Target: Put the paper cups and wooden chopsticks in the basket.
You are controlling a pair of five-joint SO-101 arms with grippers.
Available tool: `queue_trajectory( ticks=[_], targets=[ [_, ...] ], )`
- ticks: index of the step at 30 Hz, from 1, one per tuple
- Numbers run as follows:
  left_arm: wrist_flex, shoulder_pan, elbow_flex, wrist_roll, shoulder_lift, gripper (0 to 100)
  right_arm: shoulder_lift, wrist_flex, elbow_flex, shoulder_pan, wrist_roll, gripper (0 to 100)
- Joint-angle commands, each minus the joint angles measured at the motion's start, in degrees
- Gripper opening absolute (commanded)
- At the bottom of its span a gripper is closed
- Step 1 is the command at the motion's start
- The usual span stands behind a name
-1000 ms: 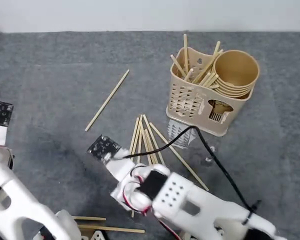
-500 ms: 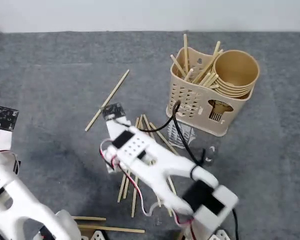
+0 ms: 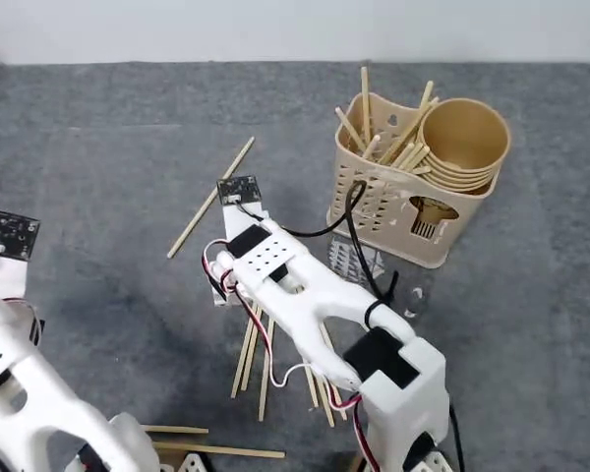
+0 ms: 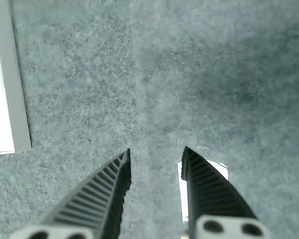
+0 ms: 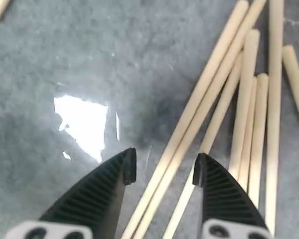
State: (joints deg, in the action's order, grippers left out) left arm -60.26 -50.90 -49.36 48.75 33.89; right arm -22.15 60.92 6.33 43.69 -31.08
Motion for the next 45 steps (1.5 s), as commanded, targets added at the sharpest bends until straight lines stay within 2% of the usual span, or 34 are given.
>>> queue_trajectory(
  ticks=[1,13,19,24,31,41,45],
  targets=[
    [1.32,0.0,0.13,0.18,1.93,16,-4.44,-0.92,-3.6,-1.27,-0.26,19.9],
    [1.32,-0.09,0.31,0.18,2.02,16,-9.19,-0.84,-8.79,-0.92,-0.09,19.4],
    [1.32,0.0,0.4,0.18,2.02,16,-9.19,-0.84,-8.79,-0.92,0.0,0.4],
    [1.32,-0.18,0.48,0.18,2.02,16,-9.1,0.13,-9.23,-1.19,0.97,0.8],
    [1.32,-0.18,0.4,0.18,2.29,16,-9.1,15.08,-19.69,-2.51,3.08,0.8],
    [1.32,-0.18,0.22,0.18,2.37,16,-7.87,38.55,-40.44,-3.82,13.63,0.8],
    [1.32,-0.18,0.22,0.18,2.37,16,-2.15,42.07,-43.78,-4.0,16.53,0.8]
  ],
)
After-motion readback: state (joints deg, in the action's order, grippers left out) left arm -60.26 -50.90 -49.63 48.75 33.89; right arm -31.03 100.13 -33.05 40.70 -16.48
